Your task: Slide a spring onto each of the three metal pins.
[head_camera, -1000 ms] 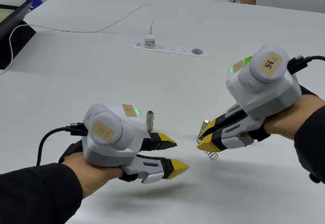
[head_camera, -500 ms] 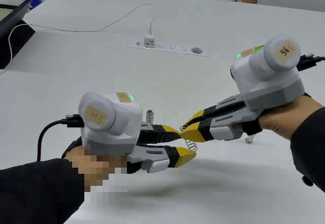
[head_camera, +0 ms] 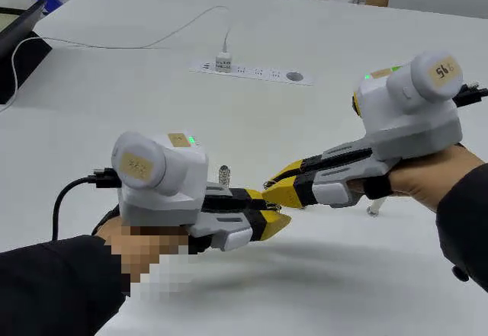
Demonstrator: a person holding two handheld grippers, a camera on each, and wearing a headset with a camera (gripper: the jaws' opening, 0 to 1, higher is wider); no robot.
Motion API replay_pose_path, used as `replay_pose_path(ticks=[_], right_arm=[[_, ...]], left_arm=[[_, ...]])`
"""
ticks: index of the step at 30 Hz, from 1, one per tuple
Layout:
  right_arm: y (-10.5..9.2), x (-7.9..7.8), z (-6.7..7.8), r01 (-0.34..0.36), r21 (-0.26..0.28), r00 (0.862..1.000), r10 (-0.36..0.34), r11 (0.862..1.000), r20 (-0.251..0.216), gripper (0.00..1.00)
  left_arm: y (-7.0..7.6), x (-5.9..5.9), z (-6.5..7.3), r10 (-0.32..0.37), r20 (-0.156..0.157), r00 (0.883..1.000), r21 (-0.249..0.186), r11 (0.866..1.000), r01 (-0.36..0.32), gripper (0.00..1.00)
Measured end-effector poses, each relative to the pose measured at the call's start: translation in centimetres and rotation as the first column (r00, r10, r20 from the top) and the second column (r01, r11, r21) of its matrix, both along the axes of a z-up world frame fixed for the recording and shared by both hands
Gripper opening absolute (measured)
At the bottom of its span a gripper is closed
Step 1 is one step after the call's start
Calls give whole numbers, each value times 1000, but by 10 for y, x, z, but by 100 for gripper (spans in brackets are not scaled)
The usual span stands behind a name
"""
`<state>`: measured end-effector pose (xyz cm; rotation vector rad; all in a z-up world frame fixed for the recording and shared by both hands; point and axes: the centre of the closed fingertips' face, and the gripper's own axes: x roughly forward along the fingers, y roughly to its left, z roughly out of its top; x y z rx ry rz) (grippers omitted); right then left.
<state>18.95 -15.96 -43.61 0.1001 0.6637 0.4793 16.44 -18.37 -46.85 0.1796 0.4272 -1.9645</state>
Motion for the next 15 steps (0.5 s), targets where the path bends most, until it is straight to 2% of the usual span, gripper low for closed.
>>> replay_pose_path(ticks=[4, 6, 10, 13, 15], right_arm=[[-2, -5, -1, -17, -17, 1000, 17, 1000, -14, 12], [-3, -9, -3, -36, -45, 999, 35, 998, -28, 12], [0, -17, -7, -81, -91, 995, 76, 993, -63, 12], [2, -24, -12, -137, -149, 987, 123, 979, -102, 12], [3, -27, -16, -163, -178, 981, 141, 970, -131, 12]], left_arm=[[1, -1, -1, -8, 10, 1000, 3, 1000, 8, 11], [1, -2, -3, -18, 34, 999, 7, 1000, 18, 11], [3, -8, -7, -57, 96, 994, 20, 998, 56, 11], [6, -13, -11, -97, 162, 982, 33, 995, 93, 11], [8, -17, -14, -116, 182, 976, 42, 993, 110, 11]])
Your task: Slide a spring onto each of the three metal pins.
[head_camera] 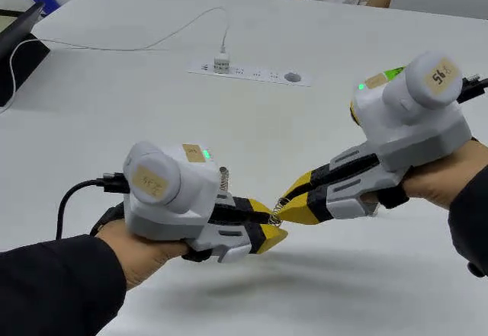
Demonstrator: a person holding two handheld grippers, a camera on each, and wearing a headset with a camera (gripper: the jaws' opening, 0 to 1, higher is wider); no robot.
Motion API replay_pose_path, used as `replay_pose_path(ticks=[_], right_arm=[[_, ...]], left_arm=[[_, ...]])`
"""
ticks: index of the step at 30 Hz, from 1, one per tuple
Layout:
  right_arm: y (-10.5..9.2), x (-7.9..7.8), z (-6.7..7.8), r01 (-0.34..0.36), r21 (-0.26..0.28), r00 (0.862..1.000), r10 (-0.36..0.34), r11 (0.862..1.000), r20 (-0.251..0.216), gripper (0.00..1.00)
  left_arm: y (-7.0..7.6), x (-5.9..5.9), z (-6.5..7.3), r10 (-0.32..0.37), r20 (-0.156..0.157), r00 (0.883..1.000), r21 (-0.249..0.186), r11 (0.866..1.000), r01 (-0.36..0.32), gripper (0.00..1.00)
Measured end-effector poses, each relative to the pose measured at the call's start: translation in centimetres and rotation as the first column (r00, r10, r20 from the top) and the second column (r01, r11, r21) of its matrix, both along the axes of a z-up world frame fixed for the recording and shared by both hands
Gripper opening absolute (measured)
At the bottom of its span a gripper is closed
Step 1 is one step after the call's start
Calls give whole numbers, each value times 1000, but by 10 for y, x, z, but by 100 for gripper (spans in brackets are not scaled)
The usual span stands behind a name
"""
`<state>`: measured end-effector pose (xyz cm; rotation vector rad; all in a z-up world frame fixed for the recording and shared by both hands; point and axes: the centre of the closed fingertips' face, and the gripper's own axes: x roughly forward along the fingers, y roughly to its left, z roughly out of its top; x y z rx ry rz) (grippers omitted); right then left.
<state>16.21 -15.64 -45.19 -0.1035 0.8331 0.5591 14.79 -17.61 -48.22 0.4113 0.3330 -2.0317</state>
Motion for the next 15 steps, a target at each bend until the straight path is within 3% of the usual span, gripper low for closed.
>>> replay_pose_path(ticks=[5, 15], right_arm=[[2, -2, -3, -38, -43, 999, 37, 998, -23, 13], [5, -5, -11, -107, -104, 992, 98, 989, -85, 13]], left_arm=[[2, -4, -3, -25, 28, 999, 8, 1000, 25, 11], [3, -6, -4, -35, 36, 999, 11, 999, 34, 11]])
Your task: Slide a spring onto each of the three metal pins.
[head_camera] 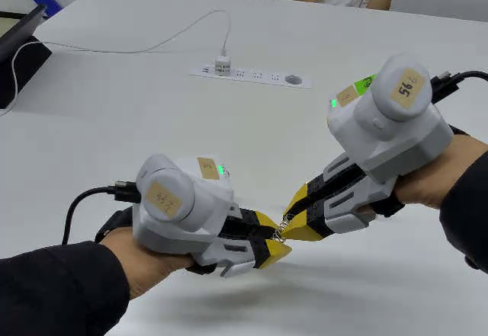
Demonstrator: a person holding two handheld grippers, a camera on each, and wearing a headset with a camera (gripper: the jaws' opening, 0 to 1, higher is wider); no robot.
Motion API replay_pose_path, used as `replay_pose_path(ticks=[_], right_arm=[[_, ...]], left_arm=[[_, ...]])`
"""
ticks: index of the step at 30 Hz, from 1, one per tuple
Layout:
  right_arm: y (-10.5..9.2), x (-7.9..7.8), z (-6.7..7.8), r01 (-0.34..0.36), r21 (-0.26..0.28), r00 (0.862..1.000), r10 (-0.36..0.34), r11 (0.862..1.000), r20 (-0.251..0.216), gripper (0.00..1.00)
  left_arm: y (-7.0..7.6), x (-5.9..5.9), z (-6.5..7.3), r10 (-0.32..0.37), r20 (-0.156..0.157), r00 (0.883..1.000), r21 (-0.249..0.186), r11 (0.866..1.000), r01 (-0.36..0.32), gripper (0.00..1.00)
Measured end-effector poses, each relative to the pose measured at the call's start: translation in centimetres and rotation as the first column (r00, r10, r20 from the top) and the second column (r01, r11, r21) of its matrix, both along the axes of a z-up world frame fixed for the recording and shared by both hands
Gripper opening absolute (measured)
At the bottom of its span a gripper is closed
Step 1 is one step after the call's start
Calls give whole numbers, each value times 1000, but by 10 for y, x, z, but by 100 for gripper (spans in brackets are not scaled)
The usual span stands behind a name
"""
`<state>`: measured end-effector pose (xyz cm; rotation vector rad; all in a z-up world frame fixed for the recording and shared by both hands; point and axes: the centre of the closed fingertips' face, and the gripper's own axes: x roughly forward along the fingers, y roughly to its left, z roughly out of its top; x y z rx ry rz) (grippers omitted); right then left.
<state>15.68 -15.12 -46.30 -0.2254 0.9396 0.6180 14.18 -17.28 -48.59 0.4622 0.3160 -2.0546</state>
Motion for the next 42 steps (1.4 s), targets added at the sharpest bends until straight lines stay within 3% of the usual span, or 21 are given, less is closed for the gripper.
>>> replay_pose_path(ticks=[12, 17, 35, 42], right_arm=[[-2, -1, -1, -27, -42, 999, 26, 999, -23, 12], [-10, -1, 3, -14, -54, 1000, 13, 998, -17, 12], [-51, -20, 11, 25, -182, 998, -35, 983, -51, 12], [-67, -31, 17, 61, -209, 995, -76, 976, -64, 12]], left_arm=[[-2, -1, -1, -3, 20, 1000, -10, 1000, 3, 12], [-4, 2, -2, 10, 22, 1000, -12, 1000, -9, 18], [-4, 11, -6, 56, -6, 998, -7, 998, -56, 30], [-4, 16, -9, 80, -10, 997, -1, 997, -80, 38]])
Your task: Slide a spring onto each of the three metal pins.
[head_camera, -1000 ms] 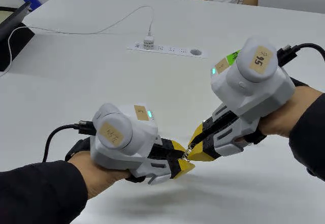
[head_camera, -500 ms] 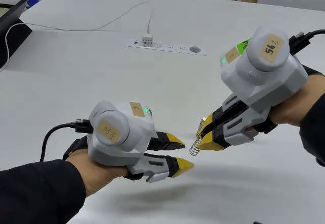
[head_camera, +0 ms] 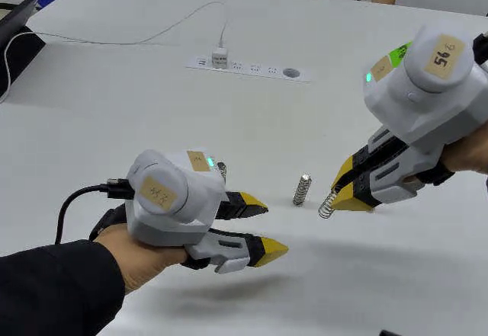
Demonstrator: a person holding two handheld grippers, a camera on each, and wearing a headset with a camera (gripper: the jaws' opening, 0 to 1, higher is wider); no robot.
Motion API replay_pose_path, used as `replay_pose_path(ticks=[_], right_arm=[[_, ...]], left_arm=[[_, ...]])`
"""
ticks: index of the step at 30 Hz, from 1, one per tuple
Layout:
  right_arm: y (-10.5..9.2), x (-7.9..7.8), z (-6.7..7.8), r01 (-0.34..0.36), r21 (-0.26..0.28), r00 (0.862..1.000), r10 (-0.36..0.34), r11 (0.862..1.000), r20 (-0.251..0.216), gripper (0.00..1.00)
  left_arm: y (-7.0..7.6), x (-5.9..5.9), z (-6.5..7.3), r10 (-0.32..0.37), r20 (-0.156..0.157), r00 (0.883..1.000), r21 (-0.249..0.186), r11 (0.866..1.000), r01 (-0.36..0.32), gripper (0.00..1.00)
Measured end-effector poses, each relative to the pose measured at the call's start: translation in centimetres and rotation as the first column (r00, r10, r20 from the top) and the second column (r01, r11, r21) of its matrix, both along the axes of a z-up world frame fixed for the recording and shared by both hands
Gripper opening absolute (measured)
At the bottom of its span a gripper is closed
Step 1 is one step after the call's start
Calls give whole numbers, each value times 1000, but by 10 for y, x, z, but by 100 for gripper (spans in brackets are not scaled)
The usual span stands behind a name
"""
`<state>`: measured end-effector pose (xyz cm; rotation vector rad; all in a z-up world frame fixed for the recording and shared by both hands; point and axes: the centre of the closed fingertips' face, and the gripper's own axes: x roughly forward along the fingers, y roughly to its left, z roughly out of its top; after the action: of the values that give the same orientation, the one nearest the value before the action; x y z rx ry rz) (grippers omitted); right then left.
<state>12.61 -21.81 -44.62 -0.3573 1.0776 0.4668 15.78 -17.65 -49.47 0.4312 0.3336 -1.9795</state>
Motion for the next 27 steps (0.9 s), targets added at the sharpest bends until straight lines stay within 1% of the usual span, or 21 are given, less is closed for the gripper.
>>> replay_pose_path(ticks=[5, 13, 18, 23, 27], right_arm=[[-10, -5, 8, 22, -17, 1000, -22, 1000, -2, 12], [-28, -11, 25, 58, -46, 998, -57, 997, 6, 12], [-40, -15, 35, 80, -68, 997, -79, 995, 12, 12], [-51, -17, 40, 99, -82, 995, -99, 992, 5, 12], [-60, -19, 38, 112, -109, 993, -114, 988, -8, 12]], left_arm=[[0, 3, -1, 13, -2, 1000, 2, 1000, -13, 41], [2, 9, -3, 38, -8, 999, 5, 999, -38, 47], [5, 11, -5, 47, -11, 999, 9, 999, -47, 49], [6, 11, -5, 52, -12, 999, 11, 999, -52, 51], [6, 12, -5, 57, -13, 998, 13, 998, -57, 52]])
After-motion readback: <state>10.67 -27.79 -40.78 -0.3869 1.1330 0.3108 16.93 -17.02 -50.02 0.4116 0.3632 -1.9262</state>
